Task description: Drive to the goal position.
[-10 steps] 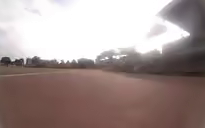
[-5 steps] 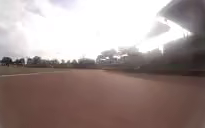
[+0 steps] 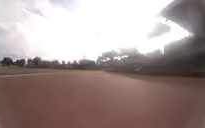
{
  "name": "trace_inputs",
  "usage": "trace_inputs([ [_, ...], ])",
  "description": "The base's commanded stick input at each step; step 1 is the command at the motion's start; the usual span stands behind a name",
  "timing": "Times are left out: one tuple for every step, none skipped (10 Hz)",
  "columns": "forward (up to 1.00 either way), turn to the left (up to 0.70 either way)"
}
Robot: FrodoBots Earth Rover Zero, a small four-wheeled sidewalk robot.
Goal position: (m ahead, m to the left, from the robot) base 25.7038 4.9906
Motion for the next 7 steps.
trace_inputs([
  [0.7,0.0],
  [0.7,0.0],
  [0.7,0.0],
  [0.7,0.0],
  [0.7,0.0],
  [0.7,0.0],
  [0.7,0.0],
])
